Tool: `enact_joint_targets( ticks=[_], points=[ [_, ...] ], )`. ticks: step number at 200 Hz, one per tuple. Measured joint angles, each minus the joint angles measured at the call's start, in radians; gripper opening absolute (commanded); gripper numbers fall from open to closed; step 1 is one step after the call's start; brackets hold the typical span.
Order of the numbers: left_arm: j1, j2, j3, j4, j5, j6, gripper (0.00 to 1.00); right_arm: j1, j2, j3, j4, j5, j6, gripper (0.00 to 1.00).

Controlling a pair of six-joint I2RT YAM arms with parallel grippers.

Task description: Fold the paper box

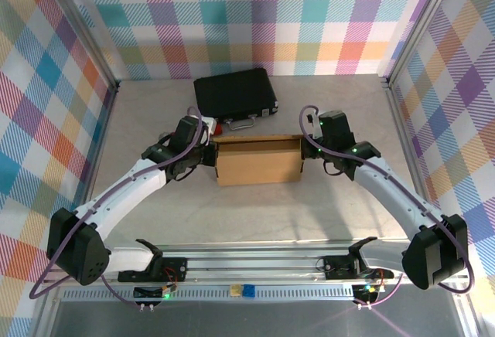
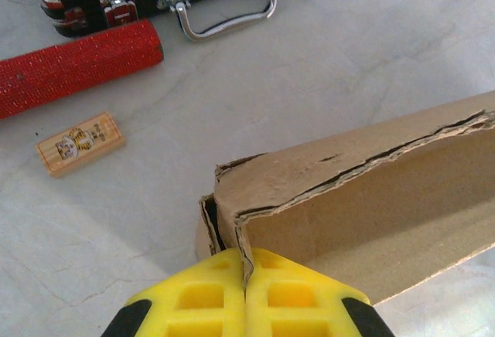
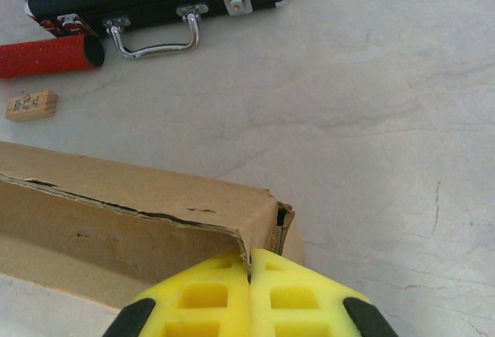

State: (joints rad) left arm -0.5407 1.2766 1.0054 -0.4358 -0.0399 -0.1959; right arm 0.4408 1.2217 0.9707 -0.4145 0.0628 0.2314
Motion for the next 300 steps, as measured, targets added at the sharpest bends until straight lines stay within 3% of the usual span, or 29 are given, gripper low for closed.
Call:
enact_joint_targets(
  ticks=[23, 50, 115, 175, 255, 275, 300],
  points=[
    [-0.009, -0.026, -0.043, 0.049, -0.015, -0.016, 0.0, 0.013, -0.046, -0.067, 0.065, 0.019, -0.01, 0.0],
    [-0.014, -0.052, -0.076, 0.079, -0.014, -0.027, 0.07, 0.023, -0.111, -0.15, 0.136, 0.028, -0.037, 0.0],
    [-0.027, -0.076, -0.083, 0.063, 0.043, -0.083, 0.45, 0.026, -0.136, -0.19, 0.183, 0.027, -0.065, 0.0],
    [-0.029, -0.133, -0.083, -0.014, 0.114, -0.193, 0.62, 0.032, -0.134, -0.19, 0.186, 0.023, -0.069, 0.0],
    [-0.025, -0.178, -0.014, -0.149, 0.125, -0.41, 0.65, 0.032, -0.13, -0.19, 0.189, 0.024, -0.084, 0.0],
    [-0.009, -0.185, 0.061, -0.209, 0.097, -0.493, 0.52, 0.032, -0.13, -0.19, 0.189, 0.024, -0.084, 0.0],
    [0.035, -0.171, 0.19, -0.277, 0.079, -0.597, 0.44, 0.032, -0.13, -0.19, 0.189, 0.024, -0.084, 0.0]
  ],
)
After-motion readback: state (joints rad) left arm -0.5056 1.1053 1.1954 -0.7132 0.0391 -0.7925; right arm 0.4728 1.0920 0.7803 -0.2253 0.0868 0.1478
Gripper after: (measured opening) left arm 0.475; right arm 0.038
